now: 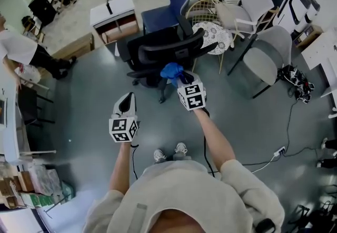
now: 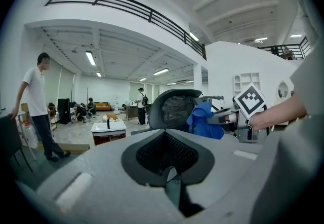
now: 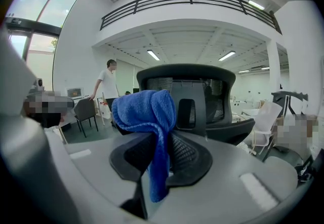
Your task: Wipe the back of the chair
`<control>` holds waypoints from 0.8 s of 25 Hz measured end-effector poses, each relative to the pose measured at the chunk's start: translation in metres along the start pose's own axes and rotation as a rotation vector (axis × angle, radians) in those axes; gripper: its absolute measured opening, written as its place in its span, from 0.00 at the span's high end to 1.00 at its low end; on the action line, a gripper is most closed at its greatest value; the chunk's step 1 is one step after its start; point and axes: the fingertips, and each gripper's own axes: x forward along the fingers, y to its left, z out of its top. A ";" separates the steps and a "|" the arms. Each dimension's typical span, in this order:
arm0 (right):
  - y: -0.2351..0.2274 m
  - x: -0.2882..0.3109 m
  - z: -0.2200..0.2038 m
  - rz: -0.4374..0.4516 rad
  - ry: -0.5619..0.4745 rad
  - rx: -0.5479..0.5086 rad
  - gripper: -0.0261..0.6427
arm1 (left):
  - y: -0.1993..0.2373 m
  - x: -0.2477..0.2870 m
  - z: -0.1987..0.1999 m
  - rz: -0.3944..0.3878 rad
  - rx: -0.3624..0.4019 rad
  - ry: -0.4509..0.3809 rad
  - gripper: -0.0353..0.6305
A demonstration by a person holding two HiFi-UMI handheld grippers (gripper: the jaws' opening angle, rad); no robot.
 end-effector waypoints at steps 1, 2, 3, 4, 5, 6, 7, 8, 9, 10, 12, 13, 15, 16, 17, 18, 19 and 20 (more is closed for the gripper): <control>-0.003 -0.001 -0.001 -0.004 0.000 0.001 0.86 | -0.003 0.002 0.000 -0.007 0.000 0.000 0.94; -0.005 -0.003 -0.001 -0.006 -0.001 0.002 0.86 | -0.006 0.004 0.001 -0.013 0.000 0.000 0.94; -0.006 -0.005 -0.001 -0.007 -0.003 0.002 0.86 | -0.009 0.005 0.001 -0.018 0.000 0.000 0.94; -0.007 -0.007 -0.001 -0.007 -0.004 0.002 0.86 | -0.010 0.006 0.001 -0.021 0.000 0.000 0.94; -0.008 -0.008 -0.001 -0.007 -0.005 0.002 0.86 | -0.011 0.007 0.001 -0.023 0.000 0.000 0.94; -0.010 -0.009 -0.003 -0.009 -0.003 0.002 0.86 | -0.013 0.009 0.001 -0.025 0.000 -0.001 0.94; -0.012 -0.009 -0.005 -0.010 0.000 0.003 0.86 | -0.014 0.010 0.001 -0.027 -0.001 -0.002 0.94; -0.015 -0.010 -0.006 -0.012 0.002 0.007 0.86 | -0.015 0.011 0.001 -0.028 -0.001 -0.003 0.94; -0.017 -0.011 -0.007 -0.016 0.006 0.014 0.86 | -0.016 0.012 0.001 -0.030 -0.002 -0.004 0.94; -0.020 -0.012 -0.009 -0.022 0.009 0.023 0.86 | -0.017 0.013 0.000 -0.032 -0.002 -0.004 0.94; -0.029 -0.013 -0.011 -0.039 0.009 0.041 0.86 | -0.019 0.016 0.000 -0.035 -0.004 -0.002 0.94; -0.033 -0.014 -0.011 -0.046 0.010 0.049 0.86 | -0.020 0.017 -0.001 -0.036 -0.005 -0.001 0.94; -0.042 -0.016 -0.013 -0.061 0.016 0.064 0.86 | -0.023 0.020 -0.002 -0.040 -0.009 0.001 0.94; -0.048 -0.016 -0.015 -0.070 0.018 0.072 0.86 | -0.025 0.021 -0.002 -0.042 -0.011 0.002 0.94; -0.053 -0.016 -0.016 -0.078 0.017 0.081 0.86 | -0.026 0.023 -0.002 -0.045 -0.012 0.003 0.94; -0.057 -0.016 -0.017 -0.082 0.015 0.087 0.86 | -0.028 0.025 -0.003 -0.047 -0.012 0.004 0.94; -0.061 -0.016 -0.017 -0.085 0.015 0.091 0.86 | -0.030 0.027 -0.003 -0.049 -0.011 0.004 0.94; -0.063 -0.017 -0.017 -0.088 0.017 0.094 0.86 | -0.031 0.028 -0.004 -0.050 -0.010 0.005 0.94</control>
